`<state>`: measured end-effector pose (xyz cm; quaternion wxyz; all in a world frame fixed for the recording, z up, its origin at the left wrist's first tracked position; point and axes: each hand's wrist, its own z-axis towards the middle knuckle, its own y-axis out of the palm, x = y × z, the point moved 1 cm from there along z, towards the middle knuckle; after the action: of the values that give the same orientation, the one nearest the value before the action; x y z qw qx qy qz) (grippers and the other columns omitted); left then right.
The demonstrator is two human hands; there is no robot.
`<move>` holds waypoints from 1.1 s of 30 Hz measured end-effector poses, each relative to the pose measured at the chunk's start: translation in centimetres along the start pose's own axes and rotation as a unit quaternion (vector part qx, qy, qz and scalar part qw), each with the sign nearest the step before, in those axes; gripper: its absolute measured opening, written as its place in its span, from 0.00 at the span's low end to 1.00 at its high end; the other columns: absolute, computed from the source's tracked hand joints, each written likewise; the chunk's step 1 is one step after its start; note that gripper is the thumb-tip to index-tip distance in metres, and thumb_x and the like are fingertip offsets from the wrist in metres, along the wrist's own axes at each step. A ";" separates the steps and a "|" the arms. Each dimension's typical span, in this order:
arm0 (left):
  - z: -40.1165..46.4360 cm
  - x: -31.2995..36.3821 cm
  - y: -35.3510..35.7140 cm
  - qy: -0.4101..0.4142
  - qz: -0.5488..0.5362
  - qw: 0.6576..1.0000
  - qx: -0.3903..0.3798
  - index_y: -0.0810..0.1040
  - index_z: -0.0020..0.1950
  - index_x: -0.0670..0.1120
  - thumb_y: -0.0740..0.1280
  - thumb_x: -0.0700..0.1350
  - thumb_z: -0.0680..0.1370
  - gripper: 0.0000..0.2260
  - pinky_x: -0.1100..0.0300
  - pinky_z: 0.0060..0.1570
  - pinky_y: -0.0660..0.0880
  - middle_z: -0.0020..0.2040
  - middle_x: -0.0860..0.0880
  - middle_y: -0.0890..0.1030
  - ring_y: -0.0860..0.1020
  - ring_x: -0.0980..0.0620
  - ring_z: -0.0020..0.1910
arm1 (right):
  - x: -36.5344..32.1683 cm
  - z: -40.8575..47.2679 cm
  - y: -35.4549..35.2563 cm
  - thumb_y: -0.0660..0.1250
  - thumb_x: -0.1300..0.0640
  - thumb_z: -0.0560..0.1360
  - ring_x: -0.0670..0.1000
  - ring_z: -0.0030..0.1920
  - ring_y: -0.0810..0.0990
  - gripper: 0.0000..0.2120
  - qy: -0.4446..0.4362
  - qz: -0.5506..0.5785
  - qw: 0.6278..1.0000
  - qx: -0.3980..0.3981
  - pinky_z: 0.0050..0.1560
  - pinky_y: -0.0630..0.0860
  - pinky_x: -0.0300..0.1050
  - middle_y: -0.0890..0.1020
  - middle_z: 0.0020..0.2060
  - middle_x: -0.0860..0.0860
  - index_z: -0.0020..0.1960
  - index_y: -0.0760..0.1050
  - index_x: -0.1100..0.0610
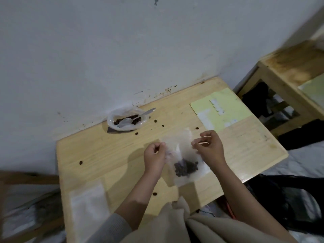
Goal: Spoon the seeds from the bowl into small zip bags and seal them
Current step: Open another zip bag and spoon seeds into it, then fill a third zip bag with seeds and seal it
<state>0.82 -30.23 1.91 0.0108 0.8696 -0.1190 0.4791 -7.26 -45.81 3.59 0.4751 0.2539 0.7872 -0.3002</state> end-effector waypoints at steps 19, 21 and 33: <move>3.4 -1.0 3.1 0.074 0.223 0.970 0.059 0.73 0.59 0.45 0.71 0.41 0.73 0.16 0.71 0.37 0.71 0.55 0.48 0.72 0.74 0.58 0.40 | 2.7 6.0 0.4 0.71 0.59 0.71 0.54 0.49 0.79 0.10 -0.069 -0.318 0.943 -0.068 0.49 0.69 0.37 0.80 0.50 0.55 0.52 0.80 0.59; 3.3 -0.8 2.4 0.085 0.206 0.972 0.069 0.74 0.59 0.44 0.71 0.40 0.74 0.15 0.75 0.35 0.70 0.56 0.47 0.73 0.75 0.55 0.42 | 2.3 5.6 0.7 0.71 0.59 0.71 0.54 0.51 0.79 0.10 -0.088 -0.321 0.941 -0.056 0.49 0.68 0.37 0.78 0.53 0.54 0.52 0.80 0.59; -0.9 -2.5 -12.8 0.129 0.141 0.962 0.193 0.75 0.56 0.46 0.70 0.41 0.75 0.11 0.59 0.49 0.73 0.56 0.49 0.72 0.76 0.53 0.51 | 0.8 -4.9 12.1 0.70 0.61 0.71 0.46 0.41 0.77 0.07 -0.204 -0.271 0.923 -0.180 0.43 0.69 0.27 0.80 0.47 0.51 0.49 0.80 0.57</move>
<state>1.57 -17.19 1.55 -0.2096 0.7603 -0.1436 0.5978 -2.27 -33.89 1.87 0.5638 -0.1260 0.7525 -0.3162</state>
